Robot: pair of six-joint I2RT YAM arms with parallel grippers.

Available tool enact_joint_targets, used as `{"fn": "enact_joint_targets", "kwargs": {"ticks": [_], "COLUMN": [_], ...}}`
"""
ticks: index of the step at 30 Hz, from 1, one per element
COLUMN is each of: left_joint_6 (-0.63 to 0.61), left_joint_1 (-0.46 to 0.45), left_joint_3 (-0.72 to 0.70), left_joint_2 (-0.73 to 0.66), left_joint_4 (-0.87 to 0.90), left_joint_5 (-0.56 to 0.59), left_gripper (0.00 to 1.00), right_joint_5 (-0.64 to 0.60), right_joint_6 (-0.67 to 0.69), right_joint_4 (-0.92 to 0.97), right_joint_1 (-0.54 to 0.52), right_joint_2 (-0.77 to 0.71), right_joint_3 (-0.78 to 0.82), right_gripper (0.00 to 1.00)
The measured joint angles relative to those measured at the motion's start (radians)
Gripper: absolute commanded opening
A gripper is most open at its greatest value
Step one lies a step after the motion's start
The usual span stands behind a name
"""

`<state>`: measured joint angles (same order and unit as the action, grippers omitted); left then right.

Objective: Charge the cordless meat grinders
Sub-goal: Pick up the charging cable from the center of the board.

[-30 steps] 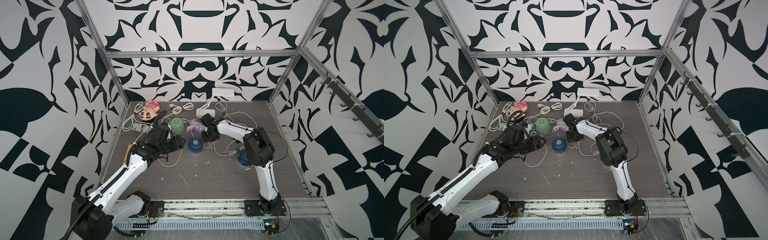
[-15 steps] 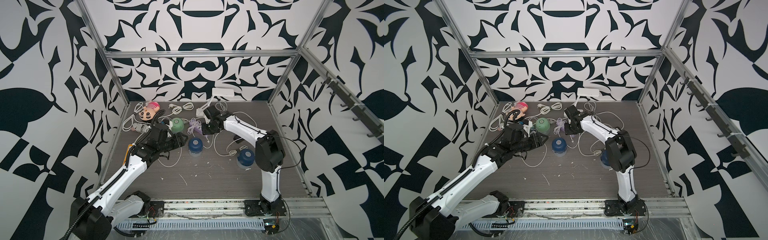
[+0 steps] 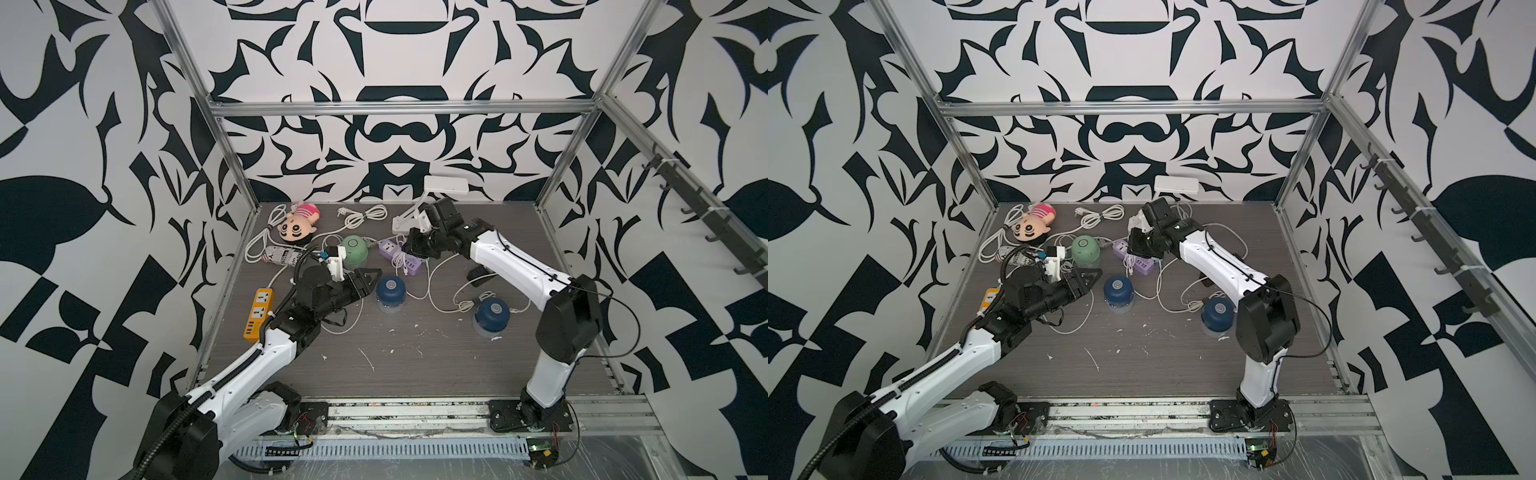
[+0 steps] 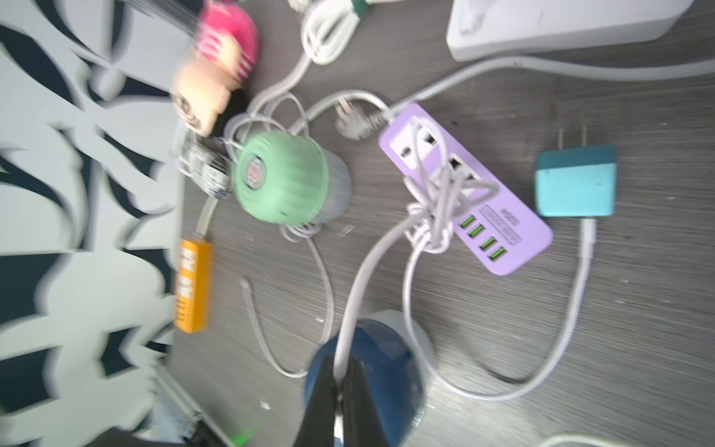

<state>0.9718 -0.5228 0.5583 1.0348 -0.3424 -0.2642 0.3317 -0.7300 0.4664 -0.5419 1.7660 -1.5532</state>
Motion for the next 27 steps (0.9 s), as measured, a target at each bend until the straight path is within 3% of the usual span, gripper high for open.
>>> {"fn": "enact_joint_targets", "kwargs": {"ticks": [12, 27], "left_joint_6": [0.070, 0.117], "left_joint_1": [-0.015, -0.063], "left_joint_3": [-0.005, 0.032], "left_joint_2": [0.145, 0.322], "left_joint_4": [-0.335, -0.475], "left_joint_5": [0.006, 0.017], "left_gripper": [0.48, 0.51], "right_joint_5": [0.031, -0.046], "right_joint_6": [-0.440, -0.647], "right_joint_4": [-0.379, -0.629], "right_joint_1": [0.030, 0.030], "right_joint_2": [-0.106, -0.209], "right_joint_3": [0.269, 0.414], "right_gripper": [0.00, 0.00]}}
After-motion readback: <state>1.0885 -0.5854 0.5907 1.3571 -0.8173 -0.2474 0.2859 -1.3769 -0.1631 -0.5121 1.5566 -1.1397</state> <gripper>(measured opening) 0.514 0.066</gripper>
